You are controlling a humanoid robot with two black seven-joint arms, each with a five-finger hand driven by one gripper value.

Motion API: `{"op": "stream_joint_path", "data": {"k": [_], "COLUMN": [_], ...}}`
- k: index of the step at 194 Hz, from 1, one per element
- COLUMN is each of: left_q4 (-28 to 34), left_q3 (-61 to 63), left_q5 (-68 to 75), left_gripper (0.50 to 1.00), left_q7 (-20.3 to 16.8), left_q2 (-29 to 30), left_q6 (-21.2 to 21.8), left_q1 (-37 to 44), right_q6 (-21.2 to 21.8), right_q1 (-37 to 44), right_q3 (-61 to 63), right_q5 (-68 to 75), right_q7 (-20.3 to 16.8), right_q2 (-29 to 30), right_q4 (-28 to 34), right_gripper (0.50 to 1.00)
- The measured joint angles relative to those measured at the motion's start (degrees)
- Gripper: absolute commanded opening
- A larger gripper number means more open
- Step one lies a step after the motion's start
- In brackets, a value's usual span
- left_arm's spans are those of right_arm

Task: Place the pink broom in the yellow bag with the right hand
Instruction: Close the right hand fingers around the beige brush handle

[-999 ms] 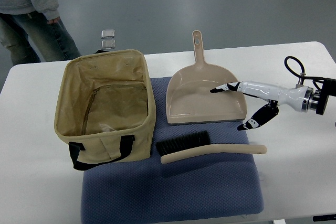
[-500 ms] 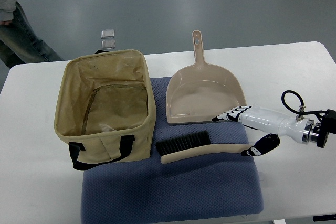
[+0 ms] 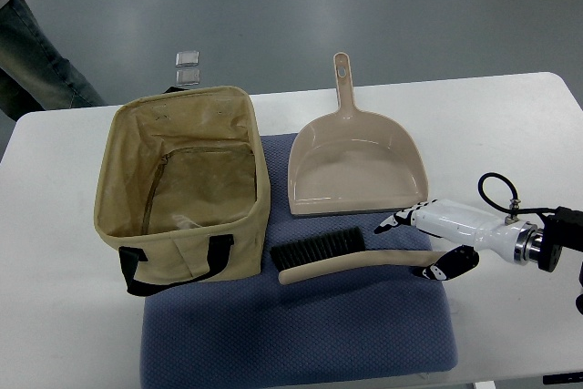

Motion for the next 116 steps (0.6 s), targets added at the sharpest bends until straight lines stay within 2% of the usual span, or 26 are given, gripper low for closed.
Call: {"op": "stream_joint_path", "data": {"k": [35, 116], "left_q4": [0.0, 0.0], "left_q3": [0.0, 0.0], "left_q5": [0.0, 0.0], "left_gripper": [1.0, 1.0], "left_q7": [0.0, 0.0], "left_q2": [0.0, 0.0], "left_q6": [0.0, 0.0], "left_q1": [0.0, 0.0], "right_q6": [0.0, -2.4], "right_q1": [-0.3, -0.6], "right_q3": [-0.2, -1.5], "right_q5": [0.0, -0.3], "right_q7": [-1.1, -3.9], "right_q2": [1.0, 2.5], "right_q4": [0.2, -0.4], "right_gripper": [0.795, 0.658]}}
